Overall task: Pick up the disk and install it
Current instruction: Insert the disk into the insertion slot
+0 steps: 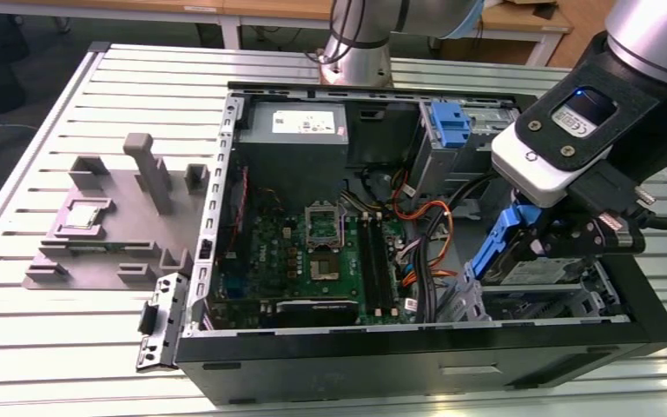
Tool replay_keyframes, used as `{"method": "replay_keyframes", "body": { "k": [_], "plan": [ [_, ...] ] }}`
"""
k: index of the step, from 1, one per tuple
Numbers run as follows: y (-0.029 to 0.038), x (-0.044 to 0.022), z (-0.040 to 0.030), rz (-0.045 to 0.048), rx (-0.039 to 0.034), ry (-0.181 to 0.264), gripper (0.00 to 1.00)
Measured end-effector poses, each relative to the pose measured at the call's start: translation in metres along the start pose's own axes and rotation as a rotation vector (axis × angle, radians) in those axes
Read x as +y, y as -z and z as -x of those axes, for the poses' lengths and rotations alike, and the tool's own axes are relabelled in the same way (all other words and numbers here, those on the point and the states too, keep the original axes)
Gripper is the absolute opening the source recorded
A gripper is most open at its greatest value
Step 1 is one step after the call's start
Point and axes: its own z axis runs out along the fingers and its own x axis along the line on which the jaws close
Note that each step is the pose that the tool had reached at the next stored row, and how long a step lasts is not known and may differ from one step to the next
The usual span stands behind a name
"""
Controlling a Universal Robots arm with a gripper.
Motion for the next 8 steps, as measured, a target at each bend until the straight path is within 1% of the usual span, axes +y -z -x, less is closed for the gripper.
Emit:
{"method": "replay_keyframes", "body": {
  "k": [2, 3, 5, 6, 8],
  "plan": [
    [0.0, 0.0, 0.0, -0.0001, -0.0001, 0.0, 0.38],
    [0.0, 0.0, 0.0, -0.0001, -0.0001, 0.0, 0.43],
    [-0.0001, 0.0, 0.0, 0.0, 0.0001, 0.0, 0.43],
    [-0.0001, 0.0, 0.0, 0.0, 0.0, 0.0, 0.5],
    [-0.0001, 0.0, 0.0, 0.0, 0.0, 0.0, 0.5]
  ]
}}
